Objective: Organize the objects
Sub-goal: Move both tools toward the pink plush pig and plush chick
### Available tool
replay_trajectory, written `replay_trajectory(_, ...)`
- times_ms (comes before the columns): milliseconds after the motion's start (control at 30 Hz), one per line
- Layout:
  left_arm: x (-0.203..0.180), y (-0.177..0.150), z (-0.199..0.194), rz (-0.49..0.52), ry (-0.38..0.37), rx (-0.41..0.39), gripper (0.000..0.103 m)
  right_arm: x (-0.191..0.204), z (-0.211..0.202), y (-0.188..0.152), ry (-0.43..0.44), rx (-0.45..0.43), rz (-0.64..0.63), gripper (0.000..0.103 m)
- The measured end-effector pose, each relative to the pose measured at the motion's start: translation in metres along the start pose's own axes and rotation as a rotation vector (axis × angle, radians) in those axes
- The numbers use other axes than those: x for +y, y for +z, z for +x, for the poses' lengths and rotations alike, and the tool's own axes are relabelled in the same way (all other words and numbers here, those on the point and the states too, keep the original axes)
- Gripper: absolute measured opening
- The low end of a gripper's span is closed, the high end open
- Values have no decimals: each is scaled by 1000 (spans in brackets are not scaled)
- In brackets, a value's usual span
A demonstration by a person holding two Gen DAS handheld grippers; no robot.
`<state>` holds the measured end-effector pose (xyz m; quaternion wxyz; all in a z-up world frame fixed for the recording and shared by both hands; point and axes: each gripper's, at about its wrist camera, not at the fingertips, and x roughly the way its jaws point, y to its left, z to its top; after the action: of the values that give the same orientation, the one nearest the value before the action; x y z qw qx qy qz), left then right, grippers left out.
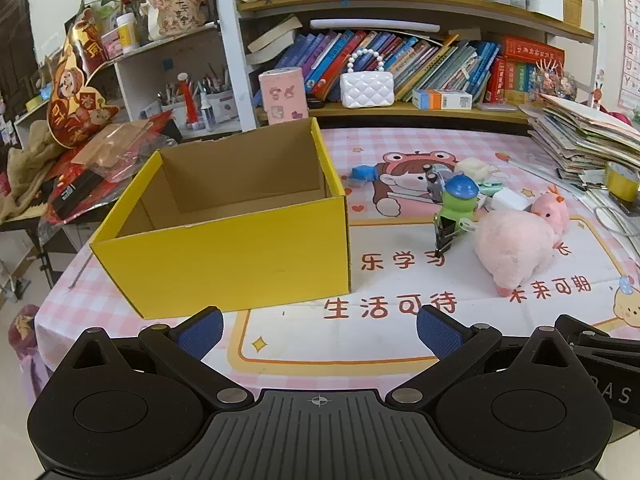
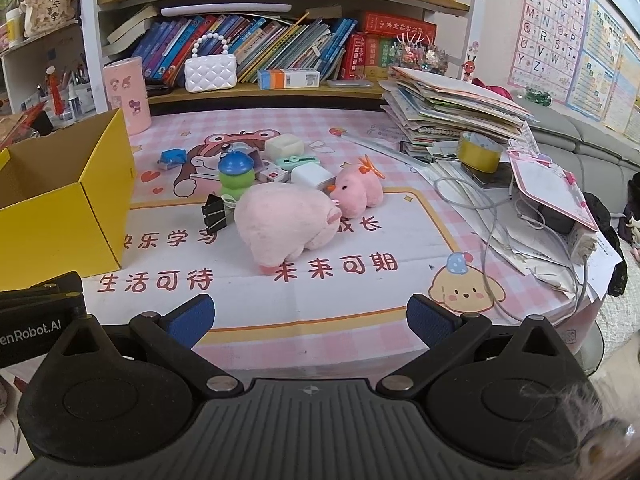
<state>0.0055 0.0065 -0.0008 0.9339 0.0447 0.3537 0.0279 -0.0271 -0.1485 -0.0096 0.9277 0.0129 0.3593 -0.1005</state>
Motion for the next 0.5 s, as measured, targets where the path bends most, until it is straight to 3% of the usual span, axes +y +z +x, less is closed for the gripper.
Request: replay_trajectory(500, -2, 4, 9, -4, 6, 20, 103, 1, 12, 5, 13, 28, -1, 103)
